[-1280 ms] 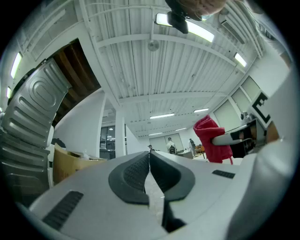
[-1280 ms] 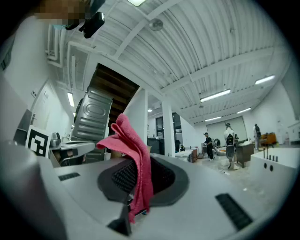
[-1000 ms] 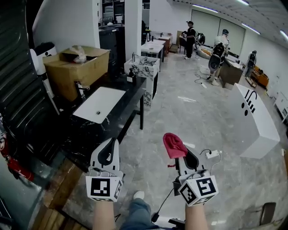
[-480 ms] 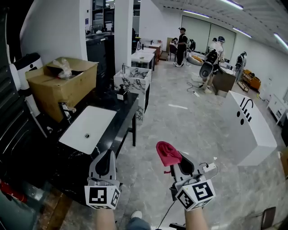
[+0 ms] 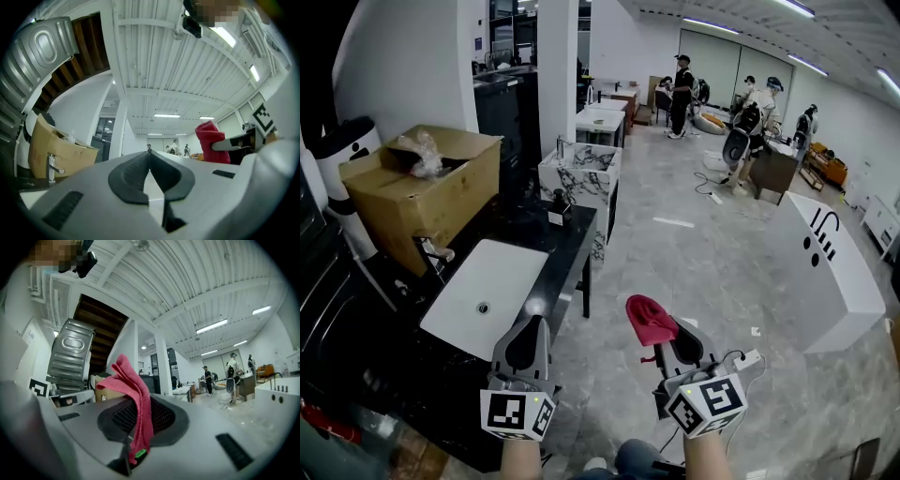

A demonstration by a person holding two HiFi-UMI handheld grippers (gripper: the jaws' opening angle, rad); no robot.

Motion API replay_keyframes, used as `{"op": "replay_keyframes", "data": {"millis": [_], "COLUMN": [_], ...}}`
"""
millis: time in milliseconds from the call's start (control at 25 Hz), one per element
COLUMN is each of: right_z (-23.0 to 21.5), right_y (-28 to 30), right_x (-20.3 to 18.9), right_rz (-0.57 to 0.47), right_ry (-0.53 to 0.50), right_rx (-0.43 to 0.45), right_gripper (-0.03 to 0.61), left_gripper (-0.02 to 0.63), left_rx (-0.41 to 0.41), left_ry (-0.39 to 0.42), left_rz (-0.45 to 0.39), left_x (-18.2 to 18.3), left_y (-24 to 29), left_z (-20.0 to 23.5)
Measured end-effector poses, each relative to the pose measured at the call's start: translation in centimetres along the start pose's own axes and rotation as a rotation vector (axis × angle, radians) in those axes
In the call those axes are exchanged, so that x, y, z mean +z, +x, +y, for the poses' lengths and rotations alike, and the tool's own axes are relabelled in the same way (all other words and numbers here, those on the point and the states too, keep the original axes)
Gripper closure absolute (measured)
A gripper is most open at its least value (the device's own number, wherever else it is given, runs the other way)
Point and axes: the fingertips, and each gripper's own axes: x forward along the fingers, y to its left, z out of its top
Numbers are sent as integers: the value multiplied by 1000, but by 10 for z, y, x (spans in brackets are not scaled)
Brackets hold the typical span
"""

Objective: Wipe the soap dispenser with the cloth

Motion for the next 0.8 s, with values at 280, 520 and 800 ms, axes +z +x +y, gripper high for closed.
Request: {"op": "replay_keyframes", "data": {"millis": [280, 520, 800], "right_z": [-32, -84, -193], "right_y": [57, 130, 232], "right_x": [-16, -29, -30], "right_rz": [-1, -10, -73], "right_ry": [70, 181, 628], "right_rx": [28, 86, 136], "right_gripper": [526, 526, 526], "left_gripper": [307, 258, 259], "left_rx": [-78, -68, 30], "left_ry": [-62, -96, -54], "left_rz": [32, 69, 71], "left_x": [-28, -57, -72], "left_y": [51, 122, 226], "left_z": [9, 21, 41]}}
